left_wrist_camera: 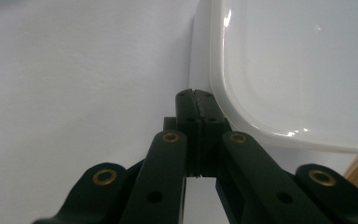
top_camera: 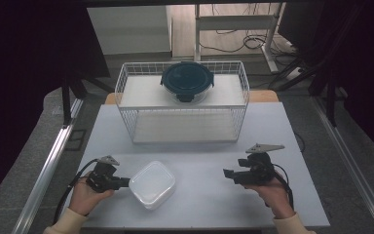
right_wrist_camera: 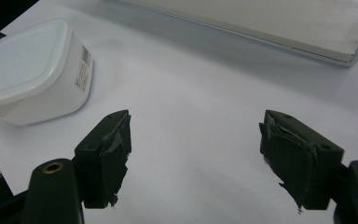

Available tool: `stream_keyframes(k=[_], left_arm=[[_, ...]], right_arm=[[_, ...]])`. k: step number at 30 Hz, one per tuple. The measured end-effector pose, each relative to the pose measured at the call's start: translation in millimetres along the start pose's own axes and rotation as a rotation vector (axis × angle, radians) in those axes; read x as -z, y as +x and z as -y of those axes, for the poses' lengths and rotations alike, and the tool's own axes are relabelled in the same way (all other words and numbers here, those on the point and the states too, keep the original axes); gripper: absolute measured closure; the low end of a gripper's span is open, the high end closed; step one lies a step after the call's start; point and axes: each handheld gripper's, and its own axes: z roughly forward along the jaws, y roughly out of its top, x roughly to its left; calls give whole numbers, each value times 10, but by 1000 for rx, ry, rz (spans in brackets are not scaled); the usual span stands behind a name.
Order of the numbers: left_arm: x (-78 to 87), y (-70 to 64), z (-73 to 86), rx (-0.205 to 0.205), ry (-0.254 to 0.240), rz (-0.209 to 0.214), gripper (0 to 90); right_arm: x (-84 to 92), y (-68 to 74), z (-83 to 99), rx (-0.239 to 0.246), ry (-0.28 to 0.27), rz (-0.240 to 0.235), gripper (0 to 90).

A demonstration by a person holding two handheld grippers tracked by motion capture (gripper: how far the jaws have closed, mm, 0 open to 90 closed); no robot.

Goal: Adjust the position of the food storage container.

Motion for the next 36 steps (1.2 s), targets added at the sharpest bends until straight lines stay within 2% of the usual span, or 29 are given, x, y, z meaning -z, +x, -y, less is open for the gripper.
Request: stream_keyframes(k=[3,11,15,20,25,26,28,32,34,36], left_arm=[[-23,-29,-1,-2,3,9,900],[-81,-162,14,5,-2,63,900],[-146,-228,7,23,-1,87,900],[-194,-285,2,64,-19,141,900],[-259,-336,7,89,-19,165,900],[-263,-336,7,81,-14,170,900],[-284,-359,3,101,-21,186,900],[-333,-388,-11,114,-22,219,900],[-362,-438,-31,98,-15,208,900],[-388,-498,-72,98,-25,234,900]], right_arm=[[2,-4,2,-2,-1,1,246],[-3,2,8,-1,3,-1,246],[0,-6,8,-3,0,0,246],[-7,-3,15,-4,4,1,246],[-24,8,21,-2,8,0,246],[-25,7,23,-1,9,0,246],[-28,4,25,-2,8,0,246],[-31,0,26,-1,10,1,246],[-31,0,25,-1,9,-1,246],[-31,-4,25,-2,10,-1,246]])
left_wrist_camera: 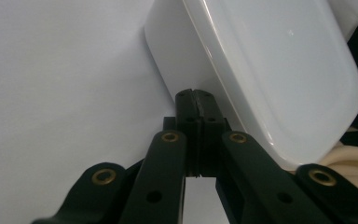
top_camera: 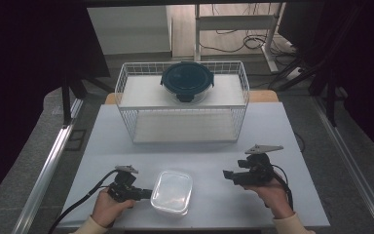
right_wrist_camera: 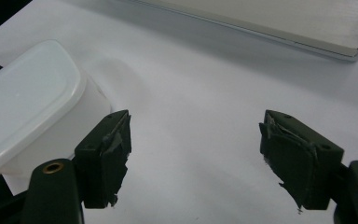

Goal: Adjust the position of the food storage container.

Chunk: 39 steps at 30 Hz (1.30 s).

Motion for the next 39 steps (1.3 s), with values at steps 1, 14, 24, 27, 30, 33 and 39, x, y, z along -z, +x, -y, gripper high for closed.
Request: stream_keyframes(k=[1,14,24,27,30,33,39], left_arm=[[-15,-17,-22,7,-7,22,900],[-206,-183,-105,-14,18,22,900],[128,-212,-142,-9,-138,-80,852],[230,-240,-149,17,-191,-99,710],[280,-239,-160,45,-228,-111,530],[283,-243,-180,48,-230,-126,413],[297,-325,-182,23,-253,-152,302]], right_arm=[[-1,-1,1,-2,1,-1,246],[-3,-24,15,-1,2,2,246],[20,-11,25,-5,-6,3,246],[26,-23,34,-11,-5,3,246],[24,-12,45,-13,-5,-2,246],[24,19,55,-8,-4,-7,246],[49,75,78,-10,-10,-16,246]])
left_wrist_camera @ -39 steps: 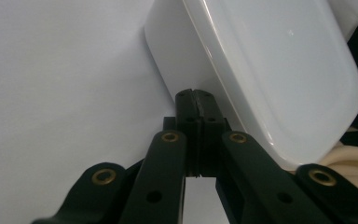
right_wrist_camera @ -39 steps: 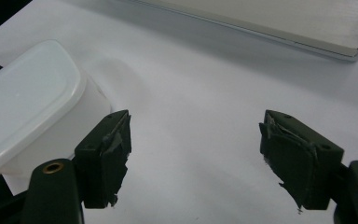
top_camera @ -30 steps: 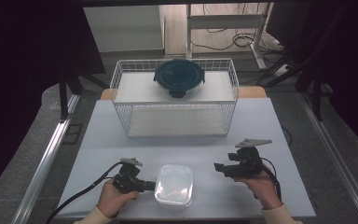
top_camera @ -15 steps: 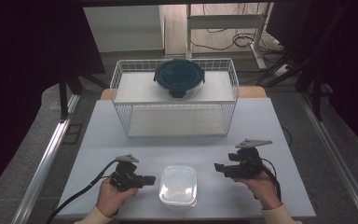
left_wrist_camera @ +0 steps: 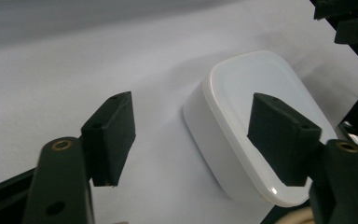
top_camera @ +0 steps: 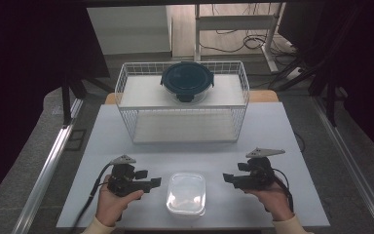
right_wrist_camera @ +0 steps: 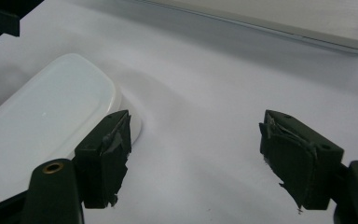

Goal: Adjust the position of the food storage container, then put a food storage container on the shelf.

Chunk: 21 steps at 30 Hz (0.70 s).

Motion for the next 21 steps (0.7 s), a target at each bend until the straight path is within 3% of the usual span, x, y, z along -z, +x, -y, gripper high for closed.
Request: stream_keyframes(k=[1,7,15,21], left_arm=[[0,8,5,12,-4,23,294],[31,37,10,9,-13,-10,272],[58,33,9,12,-23,1,260],[25,58,-10,51,-27,64,270]], right_arm=[[-1,5,4,1,0,-2,246],[10,49,22,4,0,-16,248],[9,33,32,-14,-3,-14,250],[4,150,83,-46,-12,-84,275]])
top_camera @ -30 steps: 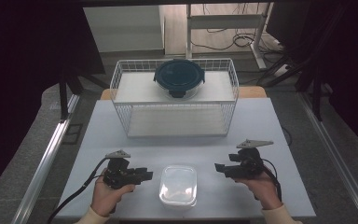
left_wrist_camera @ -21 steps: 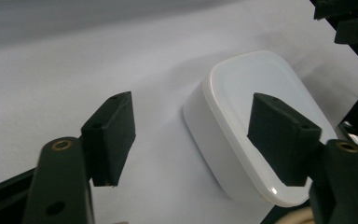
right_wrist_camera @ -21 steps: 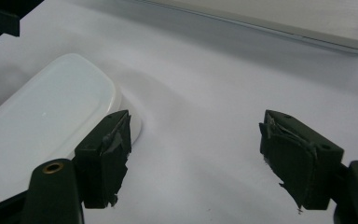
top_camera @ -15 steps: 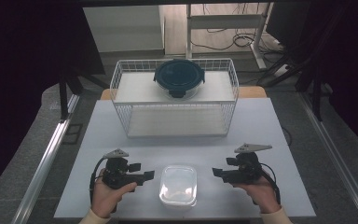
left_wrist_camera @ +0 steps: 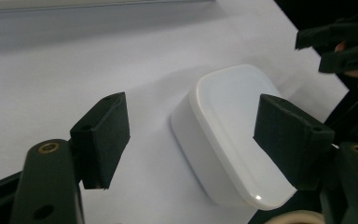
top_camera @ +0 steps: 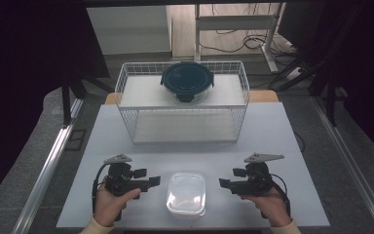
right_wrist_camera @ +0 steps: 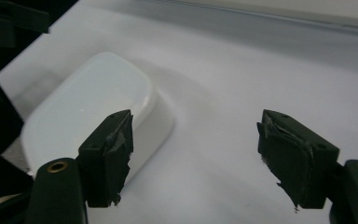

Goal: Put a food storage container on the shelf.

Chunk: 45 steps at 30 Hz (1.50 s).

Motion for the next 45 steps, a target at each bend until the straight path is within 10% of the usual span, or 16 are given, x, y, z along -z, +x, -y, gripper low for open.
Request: stream_keyframes(k=[11,25,45], left_arm=[[-185,77,87,96,45,120,326],[-423,106,199,176,126,250,421],[-382,131,232,228,115,322,757]], right_arm=[[-295,186,114,-87,38,-140,371],[-463,247,203,-181,66,-173,471],[-387,175,243,-348,12,-275,734]])
